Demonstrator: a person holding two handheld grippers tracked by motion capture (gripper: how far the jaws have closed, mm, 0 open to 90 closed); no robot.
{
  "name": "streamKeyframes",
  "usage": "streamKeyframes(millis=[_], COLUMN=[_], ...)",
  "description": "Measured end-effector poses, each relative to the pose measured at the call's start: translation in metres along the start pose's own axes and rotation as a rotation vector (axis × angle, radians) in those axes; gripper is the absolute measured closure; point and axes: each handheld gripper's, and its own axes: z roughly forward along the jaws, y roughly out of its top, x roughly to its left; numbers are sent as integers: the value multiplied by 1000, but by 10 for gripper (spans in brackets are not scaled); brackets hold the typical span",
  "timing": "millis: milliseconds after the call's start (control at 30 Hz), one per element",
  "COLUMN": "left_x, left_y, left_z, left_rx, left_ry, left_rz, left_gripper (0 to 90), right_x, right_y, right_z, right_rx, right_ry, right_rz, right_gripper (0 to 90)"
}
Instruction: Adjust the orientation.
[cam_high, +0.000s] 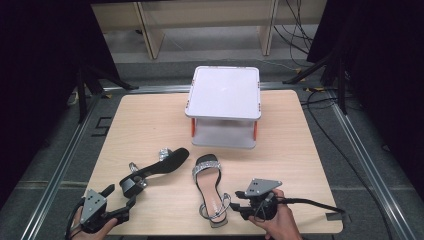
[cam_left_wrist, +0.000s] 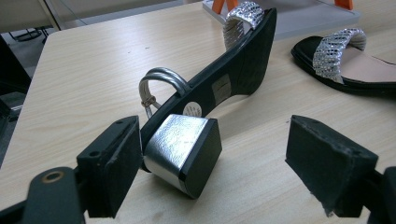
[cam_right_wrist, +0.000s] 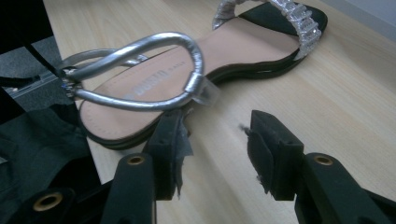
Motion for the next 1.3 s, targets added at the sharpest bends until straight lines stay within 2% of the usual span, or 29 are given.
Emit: streamKeyframes(millis=[33, 67, 167, 233, 400, 467, 500, 600, 667, 767, 933, 1067, 1167, 1300], left_x=[0, 0, 0, 0, 0, 0, 0, 0, 1, 2, 2, 2, 2, 2], left_y=[0, 0, 0, 0, 0, 0, 0, 0, 0, 0, 0, 1, 1, 1], left_z=[0, -1, 0, 0, 0, 0, 0, -1, -1, -1, -1, -2, -1, -1], left_rx=[0, 5, 1, 0, 2, 0, 1, 3, 6, 1, -1, 2, -6, -6], left_ry=[0, 3, 1, 2, 3, 0, -1, 2, -1, -1, 5, 11, 10, 9], left_rz=[2, 4, 3, 5, 2, 5, 4, 1, 5, -1, 5, 0, -1, -4], left_gripper=[180, 180, 179, 179, 179, 179, 179, 179, 180, 180, 180, 180, 180, 180], right_x=[-1, -3, -3, -5, -8, -3, -2, 0, 1, -1, -13, -22, -23, -23], right_y=[1, 2, 4, 4, 8, 16, 18, 26, 31, 32, 31, 29, 30, 30], right_z=[1, 2, 5, 9, 17, 23, 25, 35, 33, 29, 16, 8, 4, -2], right_rx=[8, 10, -6, 2, -13, 28, 33, 80, 109, 126, 147, 166, 184, 227], right_ry=[7, 18, 56, 54, 124, 93, 92, 70, 73, 55, -27, -41, -41, -29], right_rz=[17, 12, 33, 39, 70, 0, -1, -44, -66, -83, -109, -103, -119, -111], right_gripper=[574, 580, 603, 606, 632, 677, 687, 796, 818, 847, 875, 878, 878, 880])
